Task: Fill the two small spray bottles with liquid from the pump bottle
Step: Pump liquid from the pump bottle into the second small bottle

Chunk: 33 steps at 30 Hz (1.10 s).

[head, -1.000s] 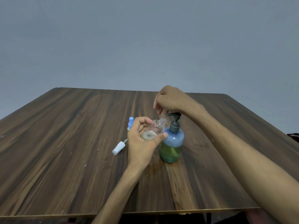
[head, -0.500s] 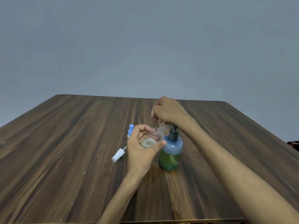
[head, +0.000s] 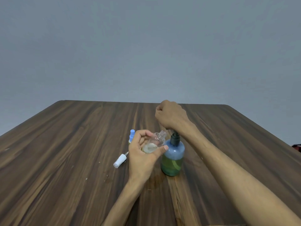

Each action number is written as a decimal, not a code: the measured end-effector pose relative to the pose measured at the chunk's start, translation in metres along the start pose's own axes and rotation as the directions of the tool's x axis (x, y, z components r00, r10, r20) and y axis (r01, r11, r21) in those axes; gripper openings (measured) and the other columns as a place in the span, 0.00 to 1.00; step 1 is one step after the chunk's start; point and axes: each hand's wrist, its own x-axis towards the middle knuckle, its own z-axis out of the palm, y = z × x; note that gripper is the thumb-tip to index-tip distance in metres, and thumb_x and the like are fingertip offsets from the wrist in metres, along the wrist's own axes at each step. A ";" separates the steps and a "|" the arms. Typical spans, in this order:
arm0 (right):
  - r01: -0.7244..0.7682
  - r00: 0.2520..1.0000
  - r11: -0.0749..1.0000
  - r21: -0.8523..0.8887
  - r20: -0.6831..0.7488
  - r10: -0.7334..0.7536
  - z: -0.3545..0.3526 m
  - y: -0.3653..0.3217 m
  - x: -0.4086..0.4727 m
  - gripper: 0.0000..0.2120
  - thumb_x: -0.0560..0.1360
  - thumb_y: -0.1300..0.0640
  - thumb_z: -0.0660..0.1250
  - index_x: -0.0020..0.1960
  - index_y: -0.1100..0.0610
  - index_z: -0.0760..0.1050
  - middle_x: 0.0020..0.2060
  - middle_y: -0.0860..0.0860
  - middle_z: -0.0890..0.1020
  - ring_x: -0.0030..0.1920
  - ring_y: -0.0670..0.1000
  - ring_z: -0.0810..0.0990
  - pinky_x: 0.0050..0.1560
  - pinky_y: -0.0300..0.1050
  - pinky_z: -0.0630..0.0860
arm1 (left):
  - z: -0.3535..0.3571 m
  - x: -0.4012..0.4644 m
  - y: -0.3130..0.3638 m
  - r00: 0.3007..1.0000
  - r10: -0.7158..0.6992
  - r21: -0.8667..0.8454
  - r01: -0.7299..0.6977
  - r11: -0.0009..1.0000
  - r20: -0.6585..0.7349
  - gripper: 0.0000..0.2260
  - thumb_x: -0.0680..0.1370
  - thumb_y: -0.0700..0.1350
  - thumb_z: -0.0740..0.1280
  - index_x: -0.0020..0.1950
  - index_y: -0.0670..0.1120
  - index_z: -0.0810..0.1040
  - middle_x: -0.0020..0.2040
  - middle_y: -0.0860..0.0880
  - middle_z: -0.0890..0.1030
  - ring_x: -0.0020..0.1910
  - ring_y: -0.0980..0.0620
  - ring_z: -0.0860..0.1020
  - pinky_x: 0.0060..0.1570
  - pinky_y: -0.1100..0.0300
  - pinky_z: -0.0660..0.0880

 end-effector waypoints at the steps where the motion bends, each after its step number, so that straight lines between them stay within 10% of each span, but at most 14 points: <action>1: -0.002 1.000 1.000 -0.029 0.007 0.002 0.003 0.001 -0.002 0.13 0.72 0.62 0.59 0.29 0.55 0.67 0.27 0.49 0.74 0.32 0.54 0.70 0.34 0.46 0.66 | 0.000 0.000 -0.001 1.000 -0.006 0.004 0.006 1.000 0.002 0.22 0.63 0.40 0.83 0.52 0.44 0.79 0.48 0.48 0.86 0.50 0.49 0.86 0.52 0.59 0.81; 33: -0.027 0.999 0.995 -0.094 0.023 0.029 0.007 0.001 -0.001 0.10 0.74 0.59 0.59 0.36 0.55 0.74 0.36 0.51 0.80 0.40 0.57 0.78 0.42 0.48 0.70 | 0.000 0.002 -0.004 0.999 -0.044 -0.001 0.044 0.999 -0.003 0.24 0.63 0.37 0.85 0.53 0.44 0.78 0.50 0.47 0.86 0.52 0.47 0.86 0.54 0.55 0.83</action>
